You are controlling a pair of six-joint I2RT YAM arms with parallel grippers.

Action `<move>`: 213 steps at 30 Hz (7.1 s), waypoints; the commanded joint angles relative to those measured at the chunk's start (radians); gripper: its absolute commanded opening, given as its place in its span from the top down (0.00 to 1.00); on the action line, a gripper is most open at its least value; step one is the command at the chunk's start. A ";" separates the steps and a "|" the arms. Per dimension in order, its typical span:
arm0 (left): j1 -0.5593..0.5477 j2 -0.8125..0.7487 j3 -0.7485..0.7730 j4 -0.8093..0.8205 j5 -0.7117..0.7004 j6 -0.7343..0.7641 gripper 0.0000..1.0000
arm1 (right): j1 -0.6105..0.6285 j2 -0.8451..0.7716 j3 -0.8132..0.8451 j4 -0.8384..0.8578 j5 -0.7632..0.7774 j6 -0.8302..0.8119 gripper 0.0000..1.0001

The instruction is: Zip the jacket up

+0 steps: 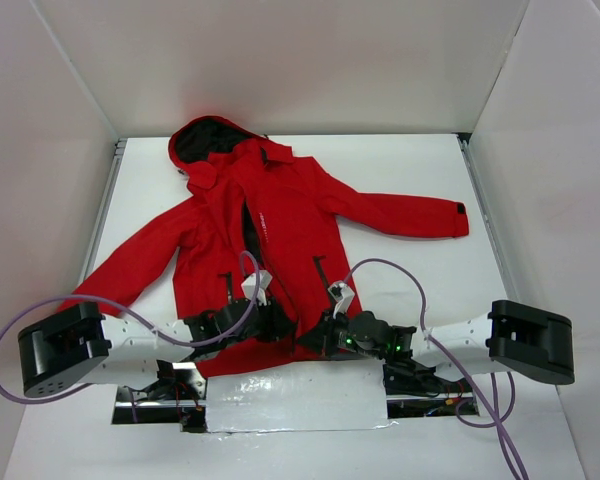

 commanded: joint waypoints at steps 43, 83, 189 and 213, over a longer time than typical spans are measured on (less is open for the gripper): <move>-0.036 -0.134 -0.020 -0.038 -0.048 -0.007 1.00 | 0.004 0.160 0.002 0.174 0.014 0.074 0.77; -0.061 0.078 -0.008 -0.022 -0.003 -0.070 1.00 | 0.004 0.307 0.002 0.318 -0.013 0.106 0.74; -0.059 -0.510 -0.222 0.235 -0.026 0.082 1.00 | -0.229 0.134 0.097 0.629 -0.538 -0.115 0.71; -0.059 -0.526 -0.241 0.267 0.003 0.088 1.00 | -0.269 0.166 0.069 0.669 -0.513 -0.095 0.84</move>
